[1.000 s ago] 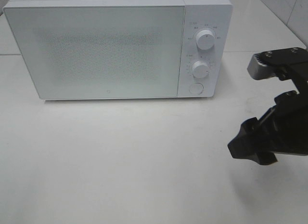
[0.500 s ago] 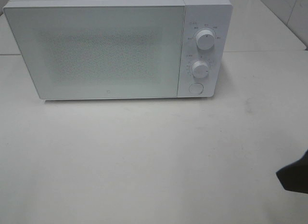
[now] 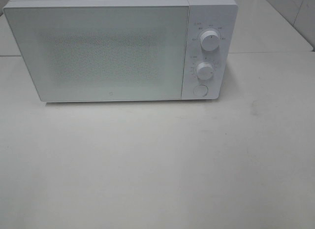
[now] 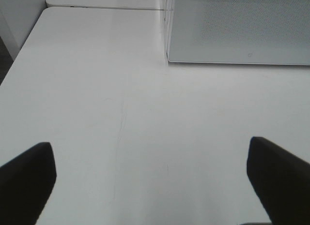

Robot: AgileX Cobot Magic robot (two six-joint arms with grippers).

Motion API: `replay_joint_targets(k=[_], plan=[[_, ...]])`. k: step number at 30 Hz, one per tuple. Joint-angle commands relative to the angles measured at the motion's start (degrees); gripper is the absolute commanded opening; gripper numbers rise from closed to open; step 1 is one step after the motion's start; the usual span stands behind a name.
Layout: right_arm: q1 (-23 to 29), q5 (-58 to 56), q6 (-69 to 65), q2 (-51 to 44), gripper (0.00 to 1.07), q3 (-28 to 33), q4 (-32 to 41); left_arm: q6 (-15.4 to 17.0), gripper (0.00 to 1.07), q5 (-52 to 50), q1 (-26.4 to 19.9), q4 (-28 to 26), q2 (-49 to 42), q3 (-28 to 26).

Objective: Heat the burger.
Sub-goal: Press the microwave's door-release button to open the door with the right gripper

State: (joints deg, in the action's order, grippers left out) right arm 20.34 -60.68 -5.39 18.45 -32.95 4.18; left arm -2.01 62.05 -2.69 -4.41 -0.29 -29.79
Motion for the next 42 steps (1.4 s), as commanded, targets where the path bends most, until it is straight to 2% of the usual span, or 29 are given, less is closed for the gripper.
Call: replay_joint_targets(k=[1,4,9,12,14,18,42], plan=[[-5.3,0.2,0.7,-6.4,0.71,0.1,-1.4,0.3,1.0,-0.6,-0.2,0.0,-0.9,0.2],[-6.4,0.5,0.7,-7.9,0.71,0.1,-1.5,0.3,1.0,-0.6,-0.2,0.0,-0.9,0.2],[-12.1,2.6,2.1,-15.5,0.75,0.5,-1.4,0.3,1.0,-0.6,-0.2,0.0,-0.9,0.2],[-12.7,3.0,2.1,-16.3,0.76,1.1,-1.4,0.3,1.0,-0.6,-0.2,0.0,-0.9,0.2],[-14.0,3.7,2.1,-19.4,0.78,4.6,-1.1,0.3,1.0,-0.6,-0.2,0.0,-0.9,0.2],[-15.4,3.8,2.1,-20.3,0.76,4.5,-1.1,0.3,1.0,-0.6,-0.2,0.0,-0.9,0.2],[-15.4,3.8,2.1,-20.2,0.76,4.0,-0.8,0.3,1.0,-0.6,-0.2,0.0,-0.9,0.2]])
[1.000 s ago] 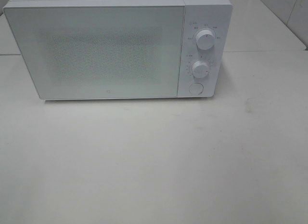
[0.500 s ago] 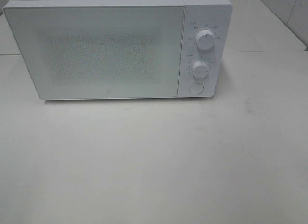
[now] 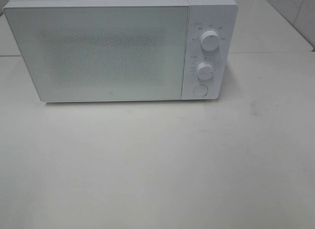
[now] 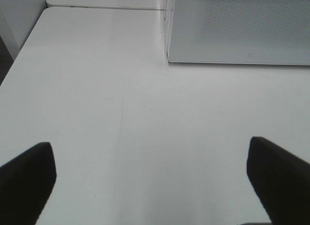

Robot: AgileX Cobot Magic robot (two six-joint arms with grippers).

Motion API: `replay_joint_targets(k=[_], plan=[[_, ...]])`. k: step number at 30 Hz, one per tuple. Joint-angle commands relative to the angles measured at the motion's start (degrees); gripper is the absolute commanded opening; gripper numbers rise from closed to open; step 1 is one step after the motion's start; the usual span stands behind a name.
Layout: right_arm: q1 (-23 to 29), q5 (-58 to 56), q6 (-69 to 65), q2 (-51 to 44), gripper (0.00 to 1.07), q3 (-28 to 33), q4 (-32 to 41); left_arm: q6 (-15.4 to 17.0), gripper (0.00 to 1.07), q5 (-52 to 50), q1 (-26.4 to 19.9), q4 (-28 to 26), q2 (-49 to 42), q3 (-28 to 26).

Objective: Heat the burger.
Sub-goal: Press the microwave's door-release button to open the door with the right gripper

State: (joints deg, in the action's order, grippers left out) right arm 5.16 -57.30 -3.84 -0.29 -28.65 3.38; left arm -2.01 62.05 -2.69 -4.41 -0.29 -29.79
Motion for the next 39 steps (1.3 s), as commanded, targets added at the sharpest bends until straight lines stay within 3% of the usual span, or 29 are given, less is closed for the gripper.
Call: replay_joint_targets(k=[1,39], plan=[[-0.2,0.7,0.5,-1.2,0.76,-0.7,0.0,0.3,1.0,-0.6,-0.2,0.0,-0.9,0.2],[-0.2,36.2,0.3,42.1,0.75,-2.1,0.0,0.3,1.0,-0.6,-0.2,0.0,-0.9,0.2]])
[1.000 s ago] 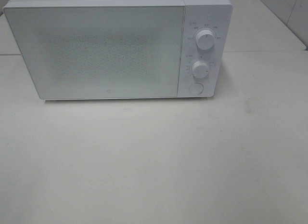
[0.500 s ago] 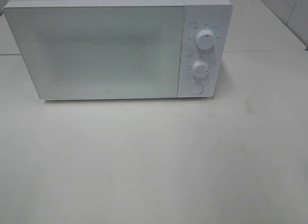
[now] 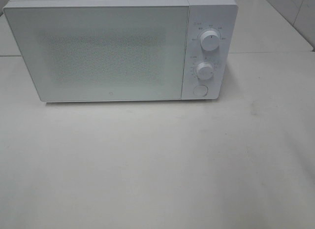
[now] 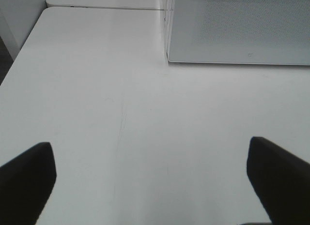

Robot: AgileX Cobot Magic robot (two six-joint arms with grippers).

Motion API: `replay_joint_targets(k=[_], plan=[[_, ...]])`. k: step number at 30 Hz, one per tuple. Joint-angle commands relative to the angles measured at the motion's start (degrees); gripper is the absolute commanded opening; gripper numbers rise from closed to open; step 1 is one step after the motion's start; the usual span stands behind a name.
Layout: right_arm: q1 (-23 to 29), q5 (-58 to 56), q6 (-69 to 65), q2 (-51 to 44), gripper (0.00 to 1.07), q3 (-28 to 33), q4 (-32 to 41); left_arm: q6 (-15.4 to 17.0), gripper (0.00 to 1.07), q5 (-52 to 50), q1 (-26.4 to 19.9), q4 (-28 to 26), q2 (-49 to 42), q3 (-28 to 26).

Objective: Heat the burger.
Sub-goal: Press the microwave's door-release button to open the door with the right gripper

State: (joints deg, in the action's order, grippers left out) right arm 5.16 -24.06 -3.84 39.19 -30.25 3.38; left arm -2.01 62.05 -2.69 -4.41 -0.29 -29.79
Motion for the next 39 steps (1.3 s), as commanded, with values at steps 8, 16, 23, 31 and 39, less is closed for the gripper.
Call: replay_joint_targets(k=[8,16,23,31,39], plan=[[-0.1,16.3,0.2,9.2,0.75,3.3,0.0,0.3,1.0,-0.6,-0.2,0.0,-0.9,0.2],[-0.1,34.9,0.3,14.8,0.75,8.8,-0.7,0.3,1.0,-0.6,-0.2,0.0,-0.9,0.2],[-0.1,48.6,1.0,19.1,0.75,13.2,-0.5,0.3,1.0,-0.6,-0.2,0.0,-0.9,0.2],[0.1,64.6,7.3,30.2,0.75,16.9,3.6,0.3,1.0,-0.6,-0.2,0.0,-0.9,0.2],[2.9,72.3,8.8,37.9,0.75,16.9,7.4,0.3,1.0,-0.6,-0.2,0.0,-0.9,0.2]])
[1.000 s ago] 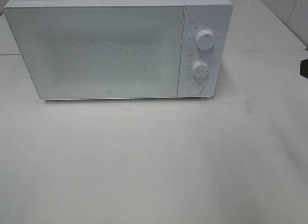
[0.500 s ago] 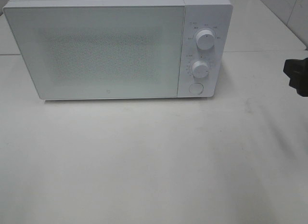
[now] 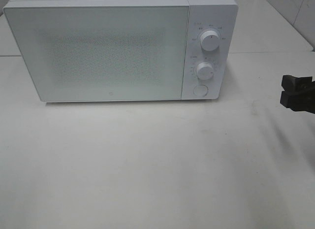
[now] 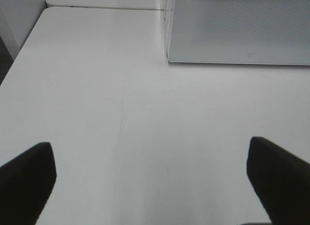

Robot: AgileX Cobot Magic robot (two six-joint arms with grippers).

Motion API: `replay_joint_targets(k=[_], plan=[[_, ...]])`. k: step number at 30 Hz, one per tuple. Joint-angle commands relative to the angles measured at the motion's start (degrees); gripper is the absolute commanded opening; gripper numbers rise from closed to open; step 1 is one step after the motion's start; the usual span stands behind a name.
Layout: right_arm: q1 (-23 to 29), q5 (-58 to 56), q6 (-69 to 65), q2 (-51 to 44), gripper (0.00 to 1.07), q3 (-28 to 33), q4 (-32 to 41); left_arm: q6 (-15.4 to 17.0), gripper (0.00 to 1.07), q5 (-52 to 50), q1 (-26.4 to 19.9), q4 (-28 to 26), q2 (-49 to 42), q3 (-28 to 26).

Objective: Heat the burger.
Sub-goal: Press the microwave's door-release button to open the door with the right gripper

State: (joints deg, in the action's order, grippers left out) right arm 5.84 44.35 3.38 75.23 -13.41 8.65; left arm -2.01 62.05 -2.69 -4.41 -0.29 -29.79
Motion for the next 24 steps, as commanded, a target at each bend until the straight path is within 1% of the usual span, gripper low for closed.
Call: replay_joint_targets(k=[1,2,3,4,5,6,7,8,9,10,11,12,13,14,15,16,17,19,20,22,23,24], plan=[[2.2,3.9,1.6,1.8,0.75,0.1,2.2,0.3,1.0,-0.6,-0.2,0.0,-0.9,0.2],[3.7,5.2,2.8,2.9,0.75,0.1,3.7,0.3,1.0,-0.6,-0.2,0.0,-0.9,0.2],[6.5,8.1,5.0,5.3,0.75,0.1,7.0,0.3,1.0,-0.6,-0.2,0.0,-0.9,0.2],[6.5,8.1,5.0,5.3,0.75,0.1,7.0,0.3,1.0,-0.6,-0.2,0.0,-0.9,0.2],[8.0,9.7,5.9,6.5,0.75,0.1,8.8,0.3,1.0,-0.6,-0.2,0.0,-0.9,0.2],[10.5,12.4,7.1,8.8,0.75,0.1,12.0,0.3,1.0,-0.6,-0.2,0.0,-0.9,0.2],[10.5,12.4,7.1,8.8,0.75,0.1,12.0,0.3,1.0,-0.6,-0.2,0.0,-0.9,0.2],[12.0,13.9,7.7,10.0,0.75,0.1,13.9,0.3,1.0,-0.6,-0.2,0.0,-0.9,0.2],[15.1,16.4,8.6,11.9,0.75,0.1,17.4,0.3,1.0,-0.6,-0.2,0.0,-0.9,0.2],[15.1,16.4,8.6,11.9,0.75,0.1,17.4,0.3,1.0,-0.6,-0.2,0.0,-0.9,0.2],[17.8,18.7,9.2,14.0,0.75,-0.2,20.9,0.3,1.0,-0.6,-0.2,0.0,-0.9,0.2],[19.3,19.6,9.5,15.0,0.75,-0.3,22.6,0.3,1.0,-0.6,-0.2,0.0,-0.9,0.2],[19.3,19.6,9.5,15.0,0.75,-0.3,22.6,0.3,1.0,-0.6,-0.2,0.0,-0.9,0.2],[22.0,21.6,9.8,16.3,0.75,-0.7,25.8,0.3,1.0,-0.6,-0.2,0.0,-0.9,0.2],[23.5,22.2,9.9,17.0,0.75,-0.9,27.0,0.3,1.0,-0.6,-0.2,0.0,-0.9,0.2],[23.5,22.2,9.9,17.0,0.75,-0.9,27.0,0.3,1.0,-0.6,-0.2,0.0,-0.9,0.2],[26.1,23.4,9.9,18.3,0.75,-1.8,29.5,0.3,1.0,-0.6,-0.2,0.0,-0.9,0.2],[27.0,23.7,9.9,18.9,0.75,-2.3,30.3,0.3,1.0,-0.6,-0.2,0.0,-0.9,0.2],[29.0,23.7,10.0,19.9,0.75,-3.6,32.4,0.3,1.0,-0.6,-0.2,0.0,-0.9,0.2],[30.0,23.7,10.3,20.5,0.75,-4.2,33.4,0.3,1.0,-0.6,-0.2,0.0,-0.9,0.2],[32.0,23.9,11.3,21.5,0.75,-5.5,34.8,0.3,1.0,-0.6,-0.2,0.0,-0.9,0.2],[32.0,23.9,11.3,21.5,0.75,-5.5,34.8,0.3,1.0,-0.6,-0.2,0.0,-0.9,0.2]])
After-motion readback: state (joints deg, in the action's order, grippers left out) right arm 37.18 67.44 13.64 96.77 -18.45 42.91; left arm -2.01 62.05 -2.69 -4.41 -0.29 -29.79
